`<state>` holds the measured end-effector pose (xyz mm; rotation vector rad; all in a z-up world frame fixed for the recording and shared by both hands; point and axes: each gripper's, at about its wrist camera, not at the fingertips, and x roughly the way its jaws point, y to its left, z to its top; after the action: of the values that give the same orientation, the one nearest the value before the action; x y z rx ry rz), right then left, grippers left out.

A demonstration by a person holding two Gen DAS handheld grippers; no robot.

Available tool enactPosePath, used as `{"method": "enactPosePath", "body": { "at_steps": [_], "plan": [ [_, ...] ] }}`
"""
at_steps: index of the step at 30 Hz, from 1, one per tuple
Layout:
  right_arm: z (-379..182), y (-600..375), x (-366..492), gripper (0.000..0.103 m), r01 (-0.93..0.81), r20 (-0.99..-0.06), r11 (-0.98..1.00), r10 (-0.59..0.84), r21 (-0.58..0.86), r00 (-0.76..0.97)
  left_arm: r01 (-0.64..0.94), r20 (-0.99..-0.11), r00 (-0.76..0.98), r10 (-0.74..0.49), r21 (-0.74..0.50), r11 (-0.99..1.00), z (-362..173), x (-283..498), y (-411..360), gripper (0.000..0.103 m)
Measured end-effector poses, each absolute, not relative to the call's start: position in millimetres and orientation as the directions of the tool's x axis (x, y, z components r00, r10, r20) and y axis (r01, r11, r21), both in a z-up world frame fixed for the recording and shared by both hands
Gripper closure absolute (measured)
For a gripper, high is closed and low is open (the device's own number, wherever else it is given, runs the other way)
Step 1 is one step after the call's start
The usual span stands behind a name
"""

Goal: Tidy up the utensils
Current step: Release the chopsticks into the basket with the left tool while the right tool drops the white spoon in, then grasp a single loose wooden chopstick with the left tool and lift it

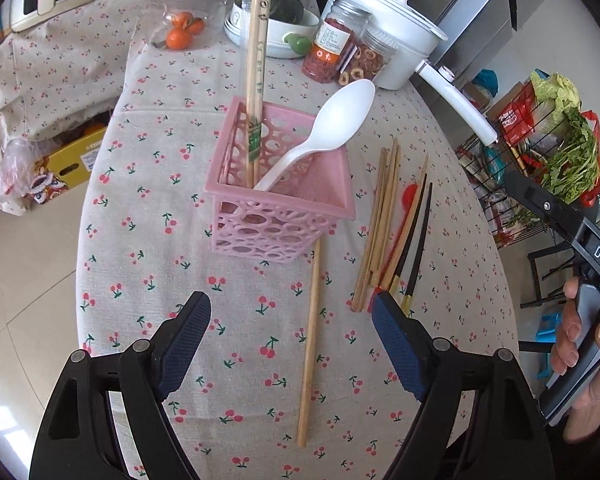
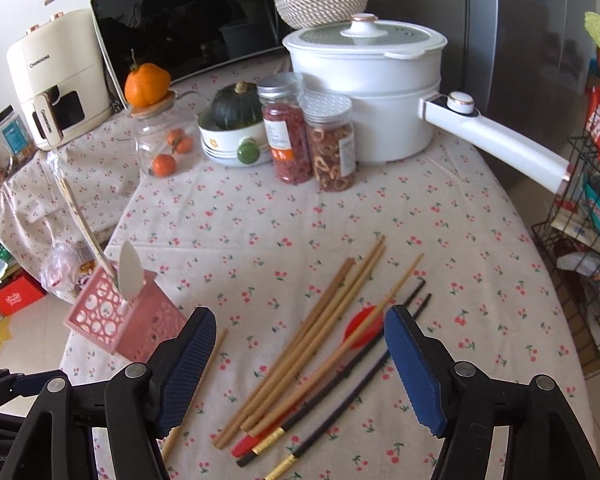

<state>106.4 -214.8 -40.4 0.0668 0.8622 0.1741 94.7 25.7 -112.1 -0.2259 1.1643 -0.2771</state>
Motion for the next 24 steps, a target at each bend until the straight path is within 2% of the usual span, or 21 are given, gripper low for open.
{"method": "enactPosePath", "body": {
  "at_steps": [4,7,9,11,17,20,24],
  "plan": [
    [-48.2,-226.6,101.5,0.026,-0.116,-0.77,0.988,0.154,0.104,0.619,0.136,-0.863,0.366,-0.348,-0.32,0.938,-124.2,94.6,7.2,0.02],
    [-55.3,-232.7,101.4,0.025,-0.103,-0.793,0.991,0.133,0.088,0.595,0.164,-0.865,0.347,-0.362,-0.325,0.932,-138.4,98.8,-6.7,0.037],
    [-61.5,-237.6,103.3,0.025,-0.088,-0.813,0.993,0.117,0.081,0.57,0.174,-0.868,0.331,-0.37,-0.329,0.928,-149.7,104.2,-15.0,0.055],
    [-67.2,-243.0,105.2,0.025,-0.068,-0.83,0.995,0.103,0.078,0.548,0.177,-0.871,0.335,-0.359,-0.316,0.932,-158.9,109.0,-22.3,0.065],
    [-76.0,-258.9,109.5,0.025,-0.025,-0.851,0.995,0.092,0.093,0.517,0.204,-0.885,0.367,-0.286,-0.224,0.953,-176.9,117.0,-38.6,0.082],
    [-77.7,-263.3,110.5,0.025,-0.015,-0.857,0.996,0.085,0.09,0.509,0.22,-0.901,0.336,-0.273,-0.206,0.953,-178.5,115.7,-42.6,0.097],
    [-80.9,-269.9,112.4,0.025,0.006,-0.867,0.996,0.078,0.093,0.491,0.232,-0.934,0.241,-0.265,-0.209,0.95,-177.6,104.2,-42.8,0.097]
  ]
}}
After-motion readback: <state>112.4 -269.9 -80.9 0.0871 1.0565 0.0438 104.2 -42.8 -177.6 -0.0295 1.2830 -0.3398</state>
